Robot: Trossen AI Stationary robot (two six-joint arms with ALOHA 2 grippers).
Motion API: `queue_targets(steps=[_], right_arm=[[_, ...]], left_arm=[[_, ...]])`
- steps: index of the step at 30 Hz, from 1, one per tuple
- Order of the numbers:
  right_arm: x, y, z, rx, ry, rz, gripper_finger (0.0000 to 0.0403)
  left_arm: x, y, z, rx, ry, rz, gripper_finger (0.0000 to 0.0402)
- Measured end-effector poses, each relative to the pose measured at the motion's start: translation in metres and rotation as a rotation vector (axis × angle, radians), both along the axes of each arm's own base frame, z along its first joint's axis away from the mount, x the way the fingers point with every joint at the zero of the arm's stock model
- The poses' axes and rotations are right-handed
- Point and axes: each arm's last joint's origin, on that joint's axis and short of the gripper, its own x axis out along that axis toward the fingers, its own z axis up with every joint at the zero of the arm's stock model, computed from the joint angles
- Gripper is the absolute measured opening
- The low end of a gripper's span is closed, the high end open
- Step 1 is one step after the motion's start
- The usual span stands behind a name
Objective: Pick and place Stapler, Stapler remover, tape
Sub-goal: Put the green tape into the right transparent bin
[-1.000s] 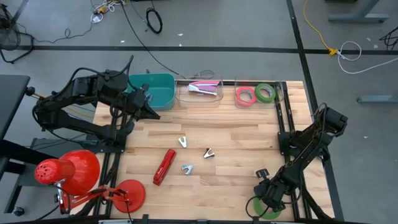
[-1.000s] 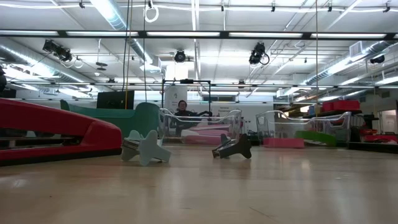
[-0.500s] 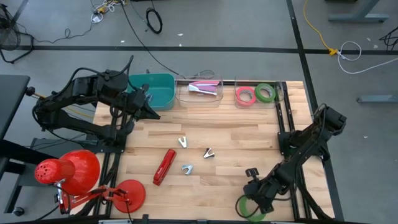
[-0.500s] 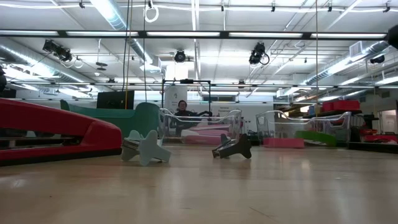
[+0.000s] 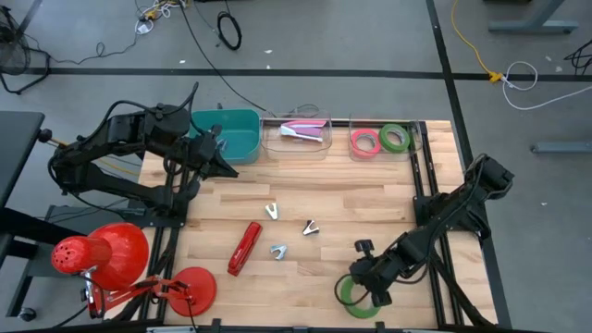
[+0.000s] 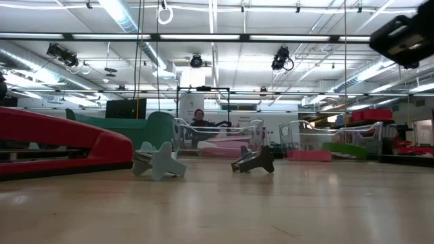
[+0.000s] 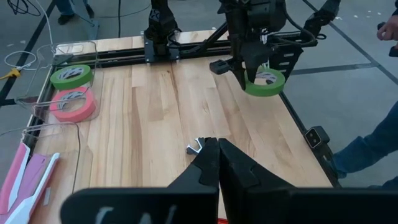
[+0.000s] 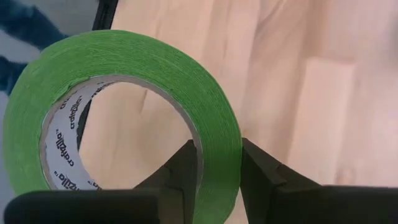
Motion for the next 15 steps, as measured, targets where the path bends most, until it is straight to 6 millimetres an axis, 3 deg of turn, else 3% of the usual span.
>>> queue_targets(steps=[7,15], right_arm=[[0.011,-0.031,0.025,-0.02,-0.126,-0.07,0.0094],[0.01,-0.072,0.064,-0.001,-0.272,-0.194,0.0094]], left_arm=[[0.0,0.0,0.0,0.0,0.0,0.0,0.0],[0.0,0.0,0.0,0.0,-0.001,0.0,0.0]])
